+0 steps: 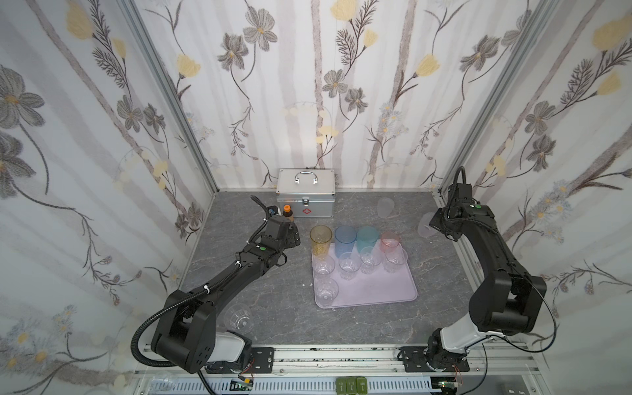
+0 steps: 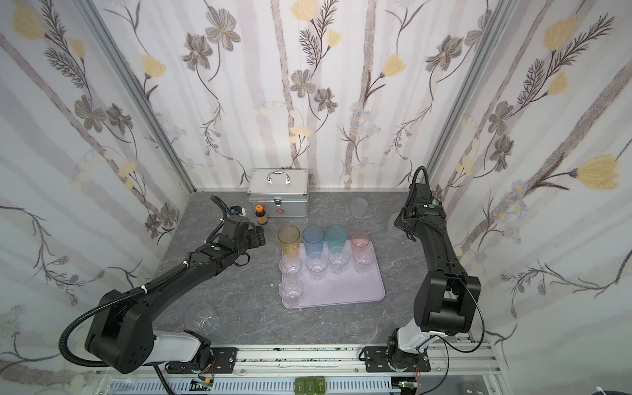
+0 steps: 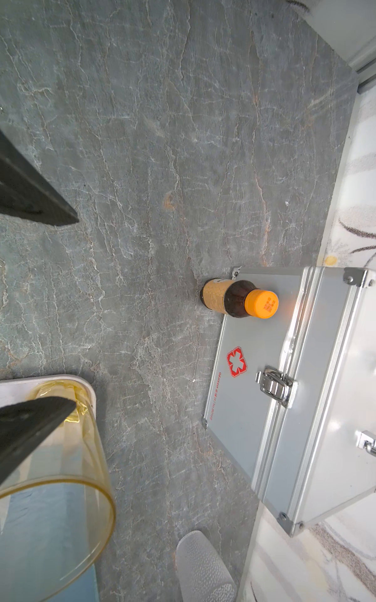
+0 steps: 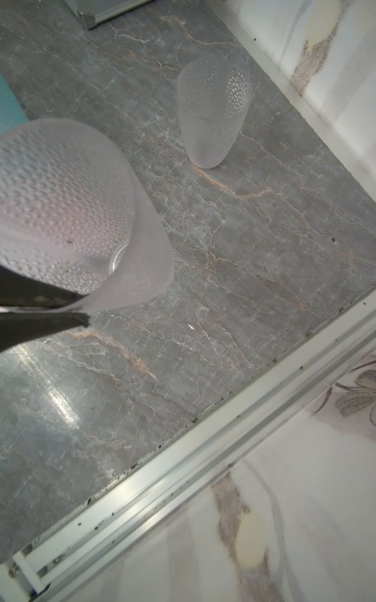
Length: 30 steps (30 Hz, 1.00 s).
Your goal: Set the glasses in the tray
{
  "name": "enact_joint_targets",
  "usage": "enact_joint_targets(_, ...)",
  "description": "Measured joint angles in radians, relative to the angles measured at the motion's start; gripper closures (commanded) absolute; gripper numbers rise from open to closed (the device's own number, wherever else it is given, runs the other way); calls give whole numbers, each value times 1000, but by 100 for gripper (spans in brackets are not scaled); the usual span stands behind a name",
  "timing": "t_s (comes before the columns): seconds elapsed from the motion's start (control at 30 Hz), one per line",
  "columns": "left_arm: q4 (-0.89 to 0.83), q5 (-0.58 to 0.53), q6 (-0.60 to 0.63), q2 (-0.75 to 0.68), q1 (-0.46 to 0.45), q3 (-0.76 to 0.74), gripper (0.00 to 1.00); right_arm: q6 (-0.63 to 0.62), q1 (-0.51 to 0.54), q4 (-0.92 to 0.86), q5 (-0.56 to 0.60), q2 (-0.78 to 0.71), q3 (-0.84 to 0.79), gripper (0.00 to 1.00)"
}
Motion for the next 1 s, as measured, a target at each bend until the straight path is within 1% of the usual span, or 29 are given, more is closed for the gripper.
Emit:
enact_joint_targets(0.23,5,16,-6,2,0,-26,15,10,-3,73,-23,56,-79,97)
enact_joint_targets(0.43,7,13,-5,-8,0,-27,15,6,1,103,-31,55,-135,97)
enact_joint_targets(0.63,7,8,-4,-18,0,-28,15,-2,1,113,-22,49,-184,93)
enact_joint_targets(0.73,8,8,-4,-20,0,-28,15,-5,1,114,-16,51,-191,89)
enact_joint_targets(0.87,8,5,-3,-22,0,-28,15,-13,1,118,-5,56,-191,76)
enact_joint_targets(1.0,8,1,-3,-22,0,-28,15,-21,1,114,0,57,-187,68)
